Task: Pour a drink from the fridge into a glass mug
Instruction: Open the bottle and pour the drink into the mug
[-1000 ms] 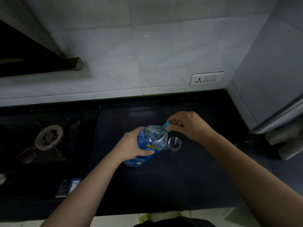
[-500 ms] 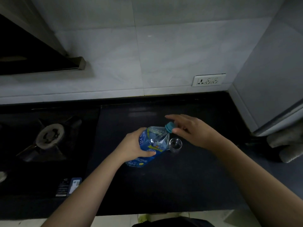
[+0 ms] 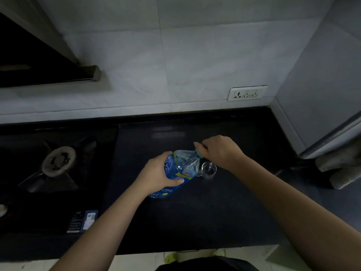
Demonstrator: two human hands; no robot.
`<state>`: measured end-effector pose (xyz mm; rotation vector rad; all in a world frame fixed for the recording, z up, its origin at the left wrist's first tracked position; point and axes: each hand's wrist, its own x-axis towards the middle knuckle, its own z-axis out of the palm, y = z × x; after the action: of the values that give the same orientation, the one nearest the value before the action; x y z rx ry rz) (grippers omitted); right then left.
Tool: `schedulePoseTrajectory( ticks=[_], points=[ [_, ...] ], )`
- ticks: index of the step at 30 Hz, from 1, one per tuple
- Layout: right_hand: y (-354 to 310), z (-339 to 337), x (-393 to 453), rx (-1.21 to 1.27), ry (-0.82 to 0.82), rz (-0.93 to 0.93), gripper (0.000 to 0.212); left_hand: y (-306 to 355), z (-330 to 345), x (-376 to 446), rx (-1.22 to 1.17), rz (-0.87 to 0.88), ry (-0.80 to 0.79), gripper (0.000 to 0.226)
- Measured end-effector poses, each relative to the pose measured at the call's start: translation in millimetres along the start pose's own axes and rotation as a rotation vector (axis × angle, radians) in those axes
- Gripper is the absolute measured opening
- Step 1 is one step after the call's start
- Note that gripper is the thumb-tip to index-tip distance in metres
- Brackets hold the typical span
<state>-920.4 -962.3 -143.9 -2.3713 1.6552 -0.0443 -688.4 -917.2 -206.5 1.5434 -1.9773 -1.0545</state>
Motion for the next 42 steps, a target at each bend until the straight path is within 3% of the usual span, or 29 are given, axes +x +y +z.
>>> schedulePoseTrajectory(
  ticks=[2, 6, 9, 13, 17, 18, 23, 25, 29, 31, 34, 36, 39, 42],
  points=[
    [-3.4, 3.9, -2.4, 0.041, 0.019, 0.018, 0.054, -3.2, -1.5, -3.1, -0.007, -0.002, -0.016, 0.077],
    [1.7, 11.1, -15.1, 0.114, 0.203, -0.351, 0.041, -13.0, -9.4, -11.3, -0.057, -0.026, -0.042, 0.081],
    [3.7, 12.9, -15.4, 0.049, 0.256, -0.457, 0.039, -14.9, -13.6, -14.4, -0.065, -0.007, -0.061, 0.082],
    [-10.1, 15.0, -12.9, 0.12, 0.327, -0.314, 0.038, -12.3, -10.1, -13.1, -0.069, -0.015, -0.004, 0.082],
    [-28.4, 16.0, -2.0, 0.324, -0.001, 0.213, 0.053, -14.8, -4.8, -17.5, -0.044, -0.048, 0.066, 0.081],
    [-30.5, 15.8, -2.5, 0.312, 0.018, 0.189, 0.054, -16.2, -5.9, -18.3, -0.066, -0.05, 0.056, 0.081],
    [-27.5, 14.4, -4.8, -0.026, 0.464, -0.407, 0.039, -20.2, -21.3, -22.2, -0.165, -0.012, -0.05, 0.079],
    [-30.9, 15.4, -1.9, -0.076, 0.473, -0.359, 0.043, -19.0, -20.4, -22.6, -0.168, 0.0, -0.054, 0.078],
    [-48.9, 13.8, 11.0, 0.062, 0.072, 0.17, 0.059, -19.7, -11.8, -22.8, -0.167, 0.0, 0.058, 0.074],
    [-52.5, 8.8, 11.7, 0.072, 0.146, 0.087, 0.059, -24.4, -13.7, -23.2, -0.215, -0.032, 0.085, 0.079],
    [-47.2, 3.4, 6.6, -0.001, 0.377, -0.358, 0.052, -31.3, -25.7, -25.3, -0.318, -0.05, 0.02, 0.078],
    [-44.7, -0.4, 9.0, -0.022, 0.385, -0.491, 0.049, -30.0, -35.2, -27.1, -0.306, -0.043, -0.04, 0.078],
    [-52.9, 0.0, 10.9, 0.038, 0.361, -0.499, 0.048, -27.9, -41.8, -29.3, -0.272, -0.035, -0.073, 0.078],
    [-66.2, 0.8, 16.4, 0.08, 0.293, -0.234, 0.053, -27.7, -40.3, -31.9, -0.234, -0.032, 0.027, 0.076]
  ],
)
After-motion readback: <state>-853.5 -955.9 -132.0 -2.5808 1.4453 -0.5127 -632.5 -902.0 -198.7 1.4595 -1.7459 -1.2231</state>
